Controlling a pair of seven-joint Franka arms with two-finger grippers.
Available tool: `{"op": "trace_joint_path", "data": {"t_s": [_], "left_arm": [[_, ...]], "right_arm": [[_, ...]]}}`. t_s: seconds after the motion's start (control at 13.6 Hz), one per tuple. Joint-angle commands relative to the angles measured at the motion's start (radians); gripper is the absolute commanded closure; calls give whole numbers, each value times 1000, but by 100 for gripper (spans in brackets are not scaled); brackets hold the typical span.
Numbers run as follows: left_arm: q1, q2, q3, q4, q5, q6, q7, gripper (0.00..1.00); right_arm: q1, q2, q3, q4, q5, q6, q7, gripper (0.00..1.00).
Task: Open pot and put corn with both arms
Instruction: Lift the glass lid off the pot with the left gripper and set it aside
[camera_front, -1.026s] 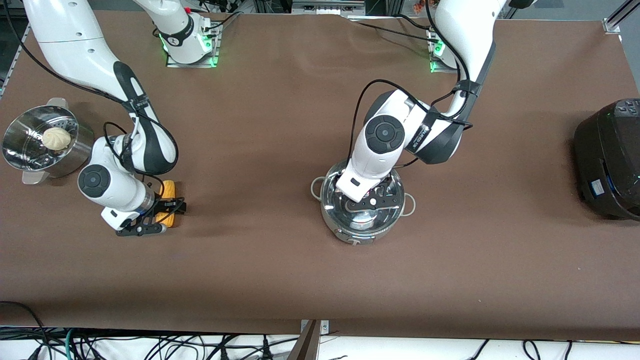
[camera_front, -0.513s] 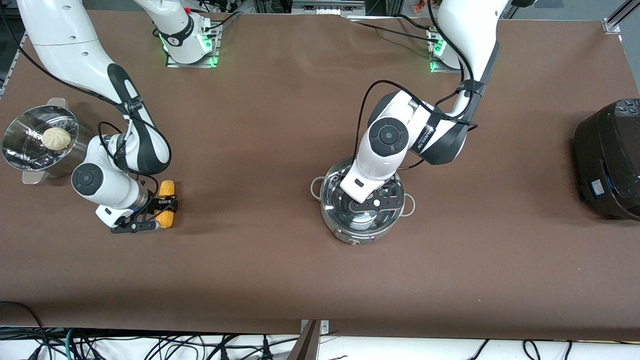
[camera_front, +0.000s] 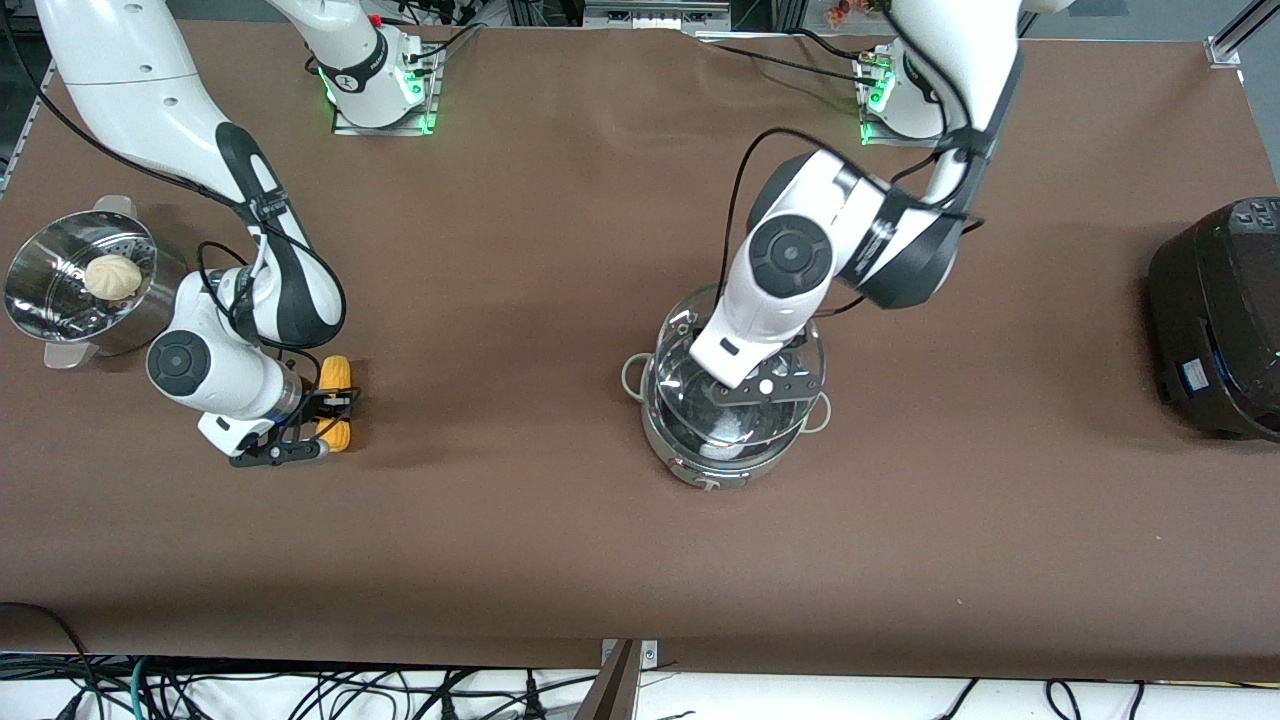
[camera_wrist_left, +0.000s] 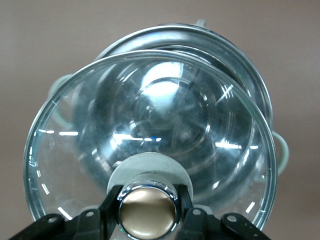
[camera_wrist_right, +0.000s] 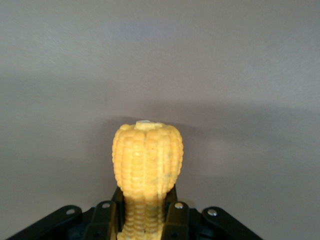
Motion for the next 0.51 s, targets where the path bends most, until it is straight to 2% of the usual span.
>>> {"op": "trace_joint_path", "data": {"t_s": [0.0,0.15,0.29,0.44], "left_arm": [[83,-121,-2,-41,-40,-64,140,100],[167,-164,0,-103,-51,-63,287,100],[256,-215,6,-204,-44,-48,442,100],[350,-262,15,-306,-33,12,598,100]], "right_arm": [[-6,-63,13,25,5,-96,-12,94],[-6,-102,22,56,5,-178,-10,94],[-6,-154,45,102,10,-292,-7,94],[-5,-178,74,194,63,-443,11,94]]}}
